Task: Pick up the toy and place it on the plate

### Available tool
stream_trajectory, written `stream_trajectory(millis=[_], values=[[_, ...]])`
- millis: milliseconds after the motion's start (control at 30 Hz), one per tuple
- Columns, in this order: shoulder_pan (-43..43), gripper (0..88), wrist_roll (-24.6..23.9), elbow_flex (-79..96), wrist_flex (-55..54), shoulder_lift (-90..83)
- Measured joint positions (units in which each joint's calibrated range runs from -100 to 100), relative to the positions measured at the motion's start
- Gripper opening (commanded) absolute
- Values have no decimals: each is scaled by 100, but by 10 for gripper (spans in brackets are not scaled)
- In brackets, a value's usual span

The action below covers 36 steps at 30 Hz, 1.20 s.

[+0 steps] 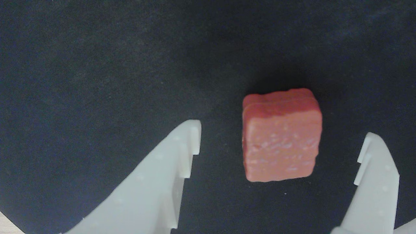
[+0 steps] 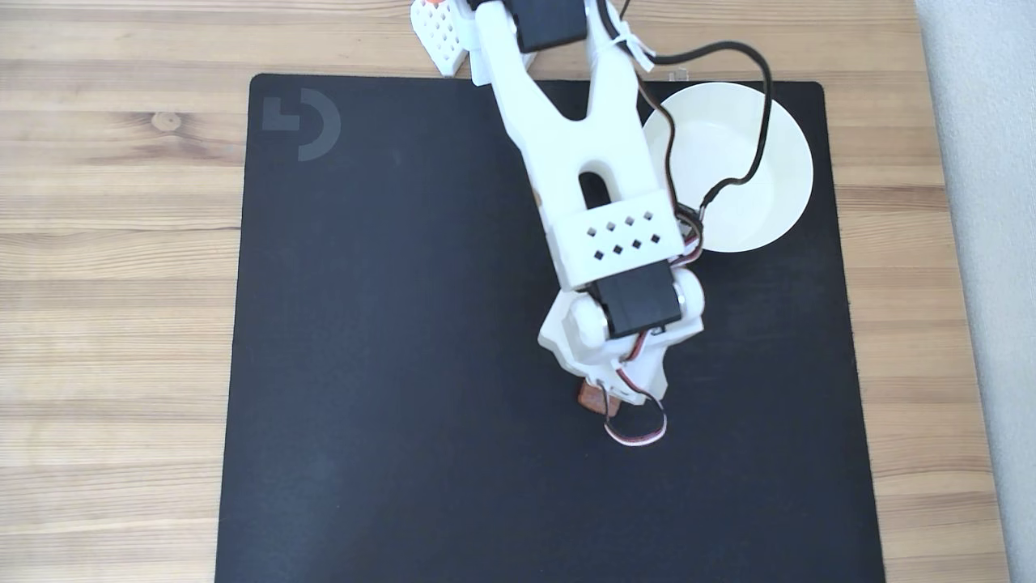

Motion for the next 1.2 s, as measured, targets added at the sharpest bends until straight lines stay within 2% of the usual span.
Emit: stream_trajectory(millis=[400,1100,1200], values=[[291,327,0,0,-76,17],[258,327,0,-161,-464,633],[258,253,0,-161,-464,666]])
